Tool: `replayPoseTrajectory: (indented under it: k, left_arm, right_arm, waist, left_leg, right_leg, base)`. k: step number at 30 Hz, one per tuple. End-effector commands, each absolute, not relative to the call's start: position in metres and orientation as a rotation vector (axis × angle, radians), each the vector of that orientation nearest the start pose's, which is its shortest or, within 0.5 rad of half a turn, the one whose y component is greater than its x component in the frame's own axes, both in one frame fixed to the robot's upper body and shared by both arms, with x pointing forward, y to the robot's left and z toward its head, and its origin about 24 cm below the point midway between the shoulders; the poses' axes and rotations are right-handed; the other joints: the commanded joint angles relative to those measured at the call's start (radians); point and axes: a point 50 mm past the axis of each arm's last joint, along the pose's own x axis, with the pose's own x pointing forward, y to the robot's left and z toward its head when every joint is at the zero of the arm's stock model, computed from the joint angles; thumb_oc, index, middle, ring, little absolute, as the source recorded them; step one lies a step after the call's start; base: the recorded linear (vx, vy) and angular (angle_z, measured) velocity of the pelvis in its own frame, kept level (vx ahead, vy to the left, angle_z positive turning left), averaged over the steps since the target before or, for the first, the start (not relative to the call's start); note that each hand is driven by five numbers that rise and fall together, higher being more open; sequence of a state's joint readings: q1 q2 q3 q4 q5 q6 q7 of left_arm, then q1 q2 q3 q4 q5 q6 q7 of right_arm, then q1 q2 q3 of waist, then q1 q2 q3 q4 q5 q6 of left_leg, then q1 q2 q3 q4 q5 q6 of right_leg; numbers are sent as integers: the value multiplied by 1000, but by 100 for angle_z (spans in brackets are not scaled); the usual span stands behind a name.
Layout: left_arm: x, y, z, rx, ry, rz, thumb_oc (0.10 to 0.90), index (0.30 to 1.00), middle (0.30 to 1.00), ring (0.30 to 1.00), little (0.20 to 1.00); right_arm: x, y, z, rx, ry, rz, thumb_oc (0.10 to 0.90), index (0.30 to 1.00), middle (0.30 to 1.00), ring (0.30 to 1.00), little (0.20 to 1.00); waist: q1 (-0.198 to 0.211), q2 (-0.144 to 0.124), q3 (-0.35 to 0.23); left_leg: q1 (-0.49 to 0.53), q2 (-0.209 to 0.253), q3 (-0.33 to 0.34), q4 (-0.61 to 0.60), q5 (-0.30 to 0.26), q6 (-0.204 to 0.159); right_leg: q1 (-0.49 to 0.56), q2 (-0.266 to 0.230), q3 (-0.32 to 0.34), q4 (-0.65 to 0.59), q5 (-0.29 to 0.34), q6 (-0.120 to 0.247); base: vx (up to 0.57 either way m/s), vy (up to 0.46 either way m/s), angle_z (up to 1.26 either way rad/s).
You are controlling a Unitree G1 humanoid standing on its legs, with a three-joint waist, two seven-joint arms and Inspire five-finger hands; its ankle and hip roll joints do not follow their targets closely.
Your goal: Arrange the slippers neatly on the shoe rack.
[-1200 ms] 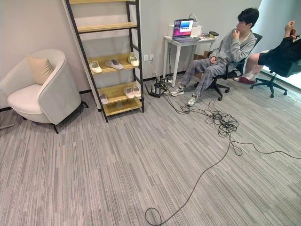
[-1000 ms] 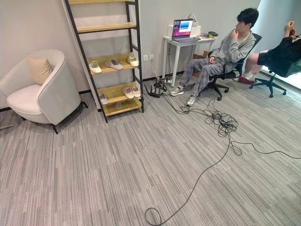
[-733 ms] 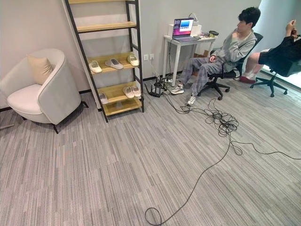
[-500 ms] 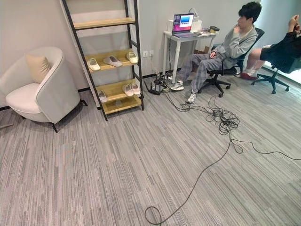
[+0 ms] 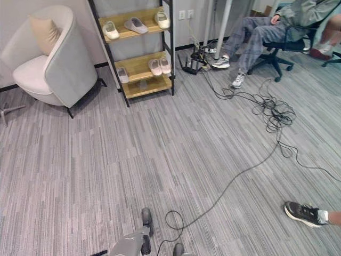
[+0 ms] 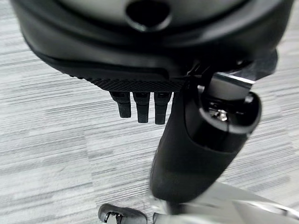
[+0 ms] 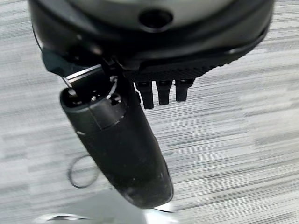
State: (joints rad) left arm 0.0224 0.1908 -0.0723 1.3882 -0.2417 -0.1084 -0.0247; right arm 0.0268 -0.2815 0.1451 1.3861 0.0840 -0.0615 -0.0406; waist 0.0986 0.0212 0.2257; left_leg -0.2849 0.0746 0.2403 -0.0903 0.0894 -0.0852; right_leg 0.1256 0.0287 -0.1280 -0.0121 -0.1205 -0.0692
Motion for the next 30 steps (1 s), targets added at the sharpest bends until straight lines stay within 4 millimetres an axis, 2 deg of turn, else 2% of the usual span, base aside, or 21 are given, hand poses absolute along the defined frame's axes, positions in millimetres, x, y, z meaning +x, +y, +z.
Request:
replayPoseTrajectory:
  k: [1,2,3,5,6,7,8,9,11,12,13,14,15,17,18,21,23,25,27,28,30]
  left_arm:
    - [36,226,-172,-36,1324,242,800,900,900,900,900]
    - [36,230,-172,-21,1328,241,800,900,900,900,900]
    - [40,236,-170,-6,1311,253,800,900,900,900,900]
    - [52,237,-168,28,1279,224,800,900,900,900,900]
    - [53,237,-168,28,1279,224,800,900,900,900,900]
    - [72,237,-165,52,1217,206,800,900,900,900,900]
    - [72,237,-165,51,1217,206,800,900,900,900,900]
    - [85,237,-162,69,1177,195,800,900,900,900,900]
    - [105,239,-156,71,1106,198,800,900,900,900,900]
    - [122,237,-151,48,1040,200,800,900,900,900,900]
    - [127,236,-149,42,1021,201,800,900,900,900,900]
    - [127,236,-149,42,1021,201,800,900,900,900,900]
    - [133,233,-148,42,1005,186,800,900,900,900,900]
    - [133,231,-149,47,1007,178,800,900,900,900,900]
    - [126,224,-153,48,1046,155,800,900,900,900,900]
    - [120,223,-156,58,1074,147,800,900,900,900,900]
    - [100,221,-163,54,1153,137,800,900,900,900,900]
    - [77,224,-167,47,1232,152,800,900,900,900,900]
    - [64,226,-169,52,1273,158,800,900,900,900,900]
    - [59,227,-170,49,1293,159,800,900,900,900,900]
    - [55,230,-170,29,1296,197,800,900,900,900,900]
  right_arm:
    - [26,-265,-163,-291,1389,-177,800,900,900,900,900]
    - [23,-264,-164,-287,1399,-175,800,900,900,900,900]
    - [21,-264,-164,-263,1405,-183,800,900,900,900,900]
    - [27,-265,-163,-281,1389,-161,800,900,900,900,900]
    - [27,-265,-163,-281,1389,-162,800,900,900,900,900]
    - [37,-266,-162,-316,1363,-132,800,900,900,900,900]
    - [37,-266,-162,-317,1363,-132,800,900,900,900,900]
    - [44,-266,-161,-318,1340,-127,800,900,900,900,900]
    - [51,-266,-160,-325,1314,-121,800,900,900,900,900]
    - [55,-264,-160,-343,1299,-93,800,900,900,900,900]
    - [55,-262,-160,-351,1299,-79,800,900,900,900,900]
    - [55,-262,-160,-351,1298,-79,800,900,900,900,900]
    - [53,-262,-161,-360,1307,-69,800,900,900,900,900]
    - [51,-262,-161,-357,1312,-71,800,900,900,900,900]
    - [42,-260,-163,-343,1341,-74,800,900,900,900,900]
    - [38,-260,-163,-345,1354,-72,800,900,900,900,900]
    - [26,-260,-164,-337,1402,-69,800,900,900,900,900]
    - [19,-267,-163,-336,1421,-94,800,900,900,900,900]
    - [17,-270,-162,-334,1422,-102,800,900,900,900,900]
    - [18,-272,-161,-334,1419,-108,800,900,900,900,900]
    - [21,-275,-160,-336,1406,-118,800,900,900,900,900]
  waist:
    - [35,-59,-81]
    - [39,-73,-88]
    - [38,-104,-98]
    - [34,-123,-96]
    - [36,-121,-98]
    - [18,-115,-79]
    - [19,-112,-81]
    - [7,-102,-70]
    - [-21,-67,-46]
    - [-47,-51,-22]
    - [-58,-46,-12]
    - [-58,-44,-14]
    - [-78,-42,3]
    - [-92,-43,11]
    - [-133,-63,21]
    - [-149,-67,23]
    - [-182,-67,9]
    - [-186,-67,-22]
    - [-186,-63,-52]
    - [-187,-56,-67]
    - [-181,-36,-83]
  left_leg:
    - [-49,-30,6,115,33,69]
    - [-68,-37,3,153,39,74]
    - [-72,-56,2,211,11,95]
    - [-54,-85,4,239,-38,126]
    - [-57,-82,5,238,-37,125]
    - [-14,-104,10,250,-85,162]
    - [-15,-101,11,250,-84,161]
    - [23,-110,7,248,-104,178]
    - [119,-115,-17,215,-132,198]
    - [197,-126,-60,196,-164,201]
    - [229,-125,-73,188,-176,200]
    - [228,-123,-74,187,-175,199]
    - [278,-130,-102,175,-197,194]
    - [305,-137,-120,169,-210,192]
    - [395,-164,-169,152,-266,176]
    - [426,-170,-186,154,-290,170]
    - [508,-170,-227,162,-348,150]
    - [564,-165,-248,168,-355,133]
    - [578,-152,-259,194,-353,117]
    - [580,-137,-264,217,-336,100]
    - [553,-100,-260,334,-247,51]
  right_leg:
    - [175,-46,27,24,-135,128]
    - [178,-61,28,43,-131,137]
    - [146,-96,31,131,-109,163]
    - [90,-138,36,288,20,220]
    - [87,-136,38,287,23,219]
    - [8,-194,21,474,197,243]
    - [6,-191,22,472,199,242]
    - [-24,-209,14,550,248,234]
    - [-126,-222,-5,686,256,205]
    - [-197,-203,-24,655,170,178]
    - [-238,-189,-34,630,124,167]
    - [-238,-187,-35,627,126,166]
    - [-290,-159,-39,539,83,159]
    - [-319,-135,-20,487,83,159]
    - [-367,-89,63,239,138,190]
    - [-383,-83,78,160,169,201]
    - [-413,-95,53,32,218,223]
    - [-400,-99,-14,47,242,215]
    - [-376,-92,-15,70,245,190]
    - [-363,-81,-6,84,234,179]
    - [-336,-41,6,127,194,144]
  base:
    - [390,180,-74]
    - [649,338,-55]
    - [563,363,-37]
    - [342,299,3]
    - [299,361,10]
    - [198,248,16]
    - [353,378,9]
    - [263,245,29]
    - [428,346,23]
    - [473,264,11]
    - [360,157,23]
    - [336,69,28]
    - [348,40,39]
    - [463,7,46]
    - [454,-34,46]
    - [434,-35,44]
    - [688,-117,72]
    - [702,-219,65]
    - [540,-237,14]
    - [536,-259,9]
    - [480,-266,1]
